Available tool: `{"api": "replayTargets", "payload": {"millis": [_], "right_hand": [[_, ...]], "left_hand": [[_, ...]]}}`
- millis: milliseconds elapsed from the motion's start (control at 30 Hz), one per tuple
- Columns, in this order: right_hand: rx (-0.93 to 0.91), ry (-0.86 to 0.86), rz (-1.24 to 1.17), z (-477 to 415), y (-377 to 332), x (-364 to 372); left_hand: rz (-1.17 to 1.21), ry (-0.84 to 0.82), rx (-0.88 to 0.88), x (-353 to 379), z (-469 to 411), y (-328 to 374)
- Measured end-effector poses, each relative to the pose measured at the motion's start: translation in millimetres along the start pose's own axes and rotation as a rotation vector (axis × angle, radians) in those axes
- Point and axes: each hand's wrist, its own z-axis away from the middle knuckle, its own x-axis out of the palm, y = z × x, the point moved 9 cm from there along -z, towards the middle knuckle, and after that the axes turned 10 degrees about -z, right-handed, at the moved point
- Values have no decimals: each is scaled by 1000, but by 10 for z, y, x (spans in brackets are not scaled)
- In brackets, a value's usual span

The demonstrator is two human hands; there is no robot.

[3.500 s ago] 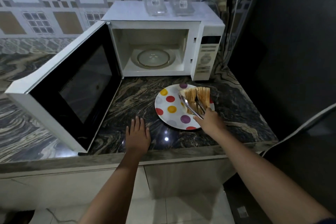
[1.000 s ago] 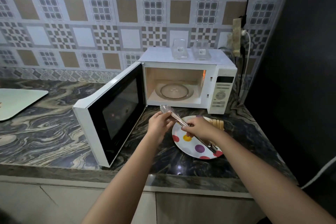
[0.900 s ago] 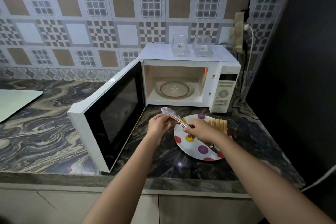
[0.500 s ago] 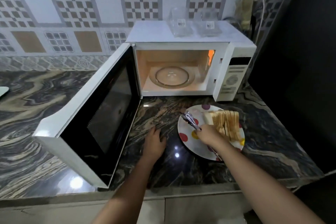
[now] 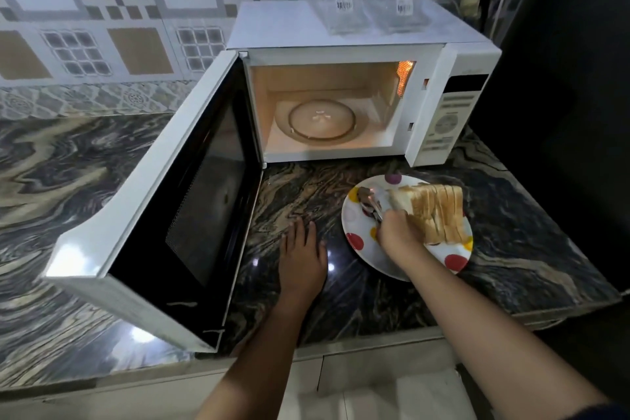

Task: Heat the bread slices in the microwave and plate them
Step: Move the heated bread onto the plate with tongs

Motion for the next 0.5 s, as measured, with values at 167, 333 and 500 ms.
{"api": "replayTargets", "payload": {"millis": [167, 333, 500], "right_hand": [[-14, 59, -45, -26, -40, -53], [-101, -17, 81, -131, -118, 40], [-333, -6, 220, -112, -487, -173]], "left_hand": [[-25, -8, -10, -3, -15, -17], [-21, 17, 7, 20, -1, -14], [-47, -30, -34, 45, -22, -25]]}}
